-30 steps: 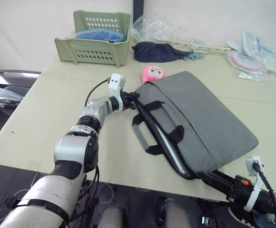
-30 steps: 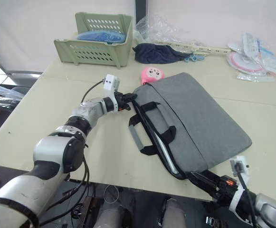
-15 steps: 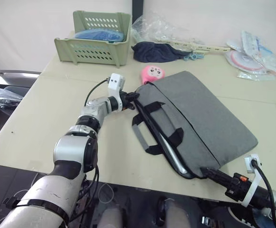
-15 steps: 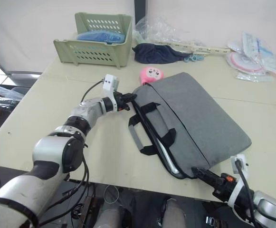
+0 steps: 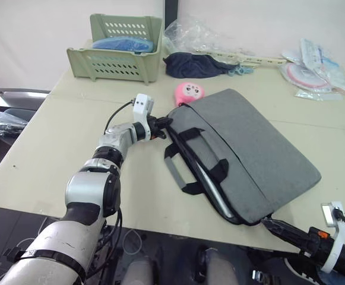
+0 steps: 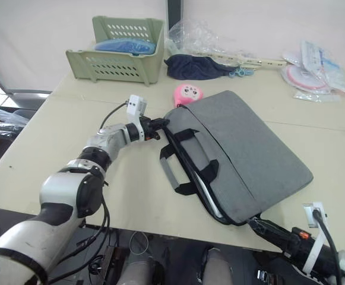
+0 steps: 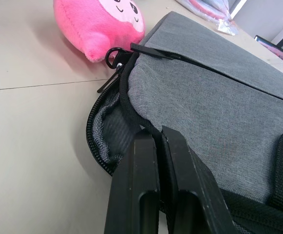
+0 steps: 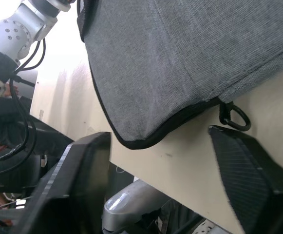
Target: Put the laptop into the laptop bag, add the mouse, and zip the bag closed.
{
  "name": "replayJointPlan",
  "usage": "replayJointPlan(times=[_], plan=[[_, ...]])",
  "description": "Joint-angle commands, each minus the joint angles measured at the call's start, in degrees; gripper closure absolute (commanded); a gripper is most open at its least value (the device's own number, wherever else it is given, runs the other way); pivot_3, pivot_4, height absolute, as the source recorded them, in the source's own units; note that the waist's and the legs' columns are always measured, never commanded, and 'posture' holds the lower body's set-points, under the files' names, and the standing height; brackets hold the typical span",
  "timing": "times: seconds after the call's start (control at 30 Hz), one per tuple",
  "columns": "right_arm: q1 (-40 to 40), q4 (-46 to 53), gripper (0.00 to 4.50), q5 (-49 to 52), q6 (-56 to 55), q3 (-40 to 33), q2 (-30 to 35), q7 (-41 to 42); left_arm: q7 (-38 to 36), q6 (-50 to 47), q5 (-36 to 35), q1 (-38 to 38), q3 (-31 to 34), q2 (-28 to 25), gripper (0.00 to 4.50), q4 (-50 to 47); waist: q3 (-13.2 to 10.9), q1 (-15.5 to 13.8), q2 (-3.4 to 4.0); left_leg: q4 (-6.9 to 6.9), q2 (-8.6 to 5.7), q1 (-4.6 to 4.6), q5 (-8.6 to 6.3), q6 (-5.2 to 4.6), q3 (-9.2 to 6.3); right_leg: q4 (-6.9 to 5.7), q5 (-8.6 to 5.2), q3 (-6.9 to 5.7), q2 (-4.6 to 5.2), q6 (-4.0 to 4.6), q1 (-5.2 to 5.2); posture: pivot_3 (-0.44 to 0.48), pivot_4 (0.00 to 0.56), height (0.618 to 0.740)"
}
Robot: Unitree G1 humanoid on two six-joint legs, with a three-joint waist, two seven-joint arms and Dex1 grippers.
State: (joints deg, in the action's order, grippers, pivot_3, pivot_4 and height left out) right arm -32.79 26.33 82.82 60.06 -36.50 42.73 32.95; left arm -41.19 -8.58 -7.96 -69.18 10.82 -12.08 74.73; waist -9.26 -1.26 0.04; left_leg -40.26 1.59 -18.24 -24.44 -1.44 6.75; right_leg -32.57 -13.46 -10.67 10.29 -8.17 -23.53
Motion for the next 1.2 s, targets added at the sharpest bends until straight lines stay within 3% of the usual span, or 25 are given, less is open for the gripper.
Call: replayJointPlan(times=[0.03, 0.27, 0.57, 0.63, 0.73, 0.77, 0.87, 0.9, 1.03, 1.2], plan=[[-0.7, -0.3, 0.02, 1.4, -0.4, -1.6, -0.2, 0.7, -0.5, 0.3, -0.2, -0.2, 0.4, -0.1, 4.5, -1.7, 0.0, 0.0, 0.0, 0.0, 0.0, 0.0, 0.0, 0.0, 0.0, 0.0, 0.0, 0.0, 0.0, 0.0, 0.0, 0.0, 0.15, 0.74], [1.8, -2.4, 0.02, -2.5, -1.7, 2.9, -2.8, -2.5, -0.5, 0.4, -0.2, -0.6, 0.5, -0.2, 4.5, -1.7, 0.0, 0.1, 0.0, 0.0, 0.0, 0.0, 0.0, 0.0, 0.0, 0.0, 0.0, -0.01, 0.0, 0.0, 0.0, 0.0, 0.15, 0.74], [5.4, -2.1, 0.02, 0.5, -1.6, 4.8, -4.6, -3.4, -0.5, 0.4, -0.2, -0.5, 0.4, -0.6, 4.5, -1.8, 0.0, 0.1, 0.02, 0.0, 0.0, 0.01, 0.0, 0.0, 0.0, -0.01, 0.0, -0.01, 0.0, 0.0, 0.0, 0.0, 0.15, 0.74], [5.4, -2.4, 0.77, 0.9, -1.4, 4.8, -4.5, -2.9, -0.6, 0.4, -0.2, -0.3, 0.4, -0.6, 4.5, -1.9, 0.0, 0.1, 0.02, 0.0, 0.0, 0.01, 0.0, 0.0, 0.0, -0.01, 0.0, -0.01, 0.0, 0.0, 0.0, 0.0, 0.15, 0.74], [5.1, -2.9, 2.24, 0.8, -1.3, 4.3, -4.3, -2.9, -0.6, 0.4, -0.1, -0.3, 0.4, -0.6, 4.5, -1.9, 0.0, 0.1, 0.02, 0.0, 0.0, 0.01, 0.0, 0.0, 0.01, -0.01, 0.0, -0.01, 0.0, 0.0, -0.01, 0.0, 0.15, 0.74], [5.0, -3.0, 2.99, 0.8, -1.3, 4.1, -4.2, -2.8, -0.6, 0.4, -0.1, -0.3, 0.4, -0.6, 4.5, -1.9, 0.0, 0.1, 0.02, 0.0, 0.0, 0.01, 0.0, 0.0, 0.01, -0.01, 0.0, -0.01, 0.0, 0.0, 0.0, 0.0, 0.15, 0.74], [5.6, -3.8, 3.74, 1.6, -1.8, 3.4, -4.4, -3.3, -0.7, 0.4, -0.2, -0.3, 0.4, -0.7, 4.5, -1.9, 0.0, 0.1, 0.02, 0.0, 0.0, 0.01, 0.0, 0.0, 0.01, -0.01, 0.0, -0.01, 0.0, 0.0, 0.0, 0.0, 0.15, 0.74], [5.9, -3.9, 4.33, 2.0, -1.8, 3.3, -4.4, -3.3, -0.8, 0.3, -0.2, -0.3, 0.4, -0.8, 4.5, -2.0, 0.0, 0.1, 0.02, 0.0, 0.0, 0.01, 0.0, 0.0, 0.01, -0.01, 0.0, -0.01, 0.0, 0.0, 0.0, 0.0, 0.15, 0.74], [7.2, -4.5, 4.45, 3.9, -1.7, 2.7, -3.7, -3.3, -1.7, 0.2, -0.3, 0.2, 0.4, -1.3, 4.5, -2.4, 0.0, 0.2, 0.02, 0.0, 0.0, 0.01, 0.0, 0.0, 0.01, -0.01, 0.0, -0.01, 0.0, 0.0, -0.01, 0.0, 0.15, 0.74], [9.7, -6.7, 4.45, -0.8, -3.1, 1.6, -1.3, -3.7, -3.2, -0.4, -0.6, 1.8, 0.4, -2.8, 4.5, -4.1, 0.0, 0.8, 0.02, -0.01, 0.0, 0.02, 0.0, 0.0, 0.02, -0.03, 0.0, 0.0, 0.0, 0.0, 0.0, 0.0, 0.15, 0.74]])
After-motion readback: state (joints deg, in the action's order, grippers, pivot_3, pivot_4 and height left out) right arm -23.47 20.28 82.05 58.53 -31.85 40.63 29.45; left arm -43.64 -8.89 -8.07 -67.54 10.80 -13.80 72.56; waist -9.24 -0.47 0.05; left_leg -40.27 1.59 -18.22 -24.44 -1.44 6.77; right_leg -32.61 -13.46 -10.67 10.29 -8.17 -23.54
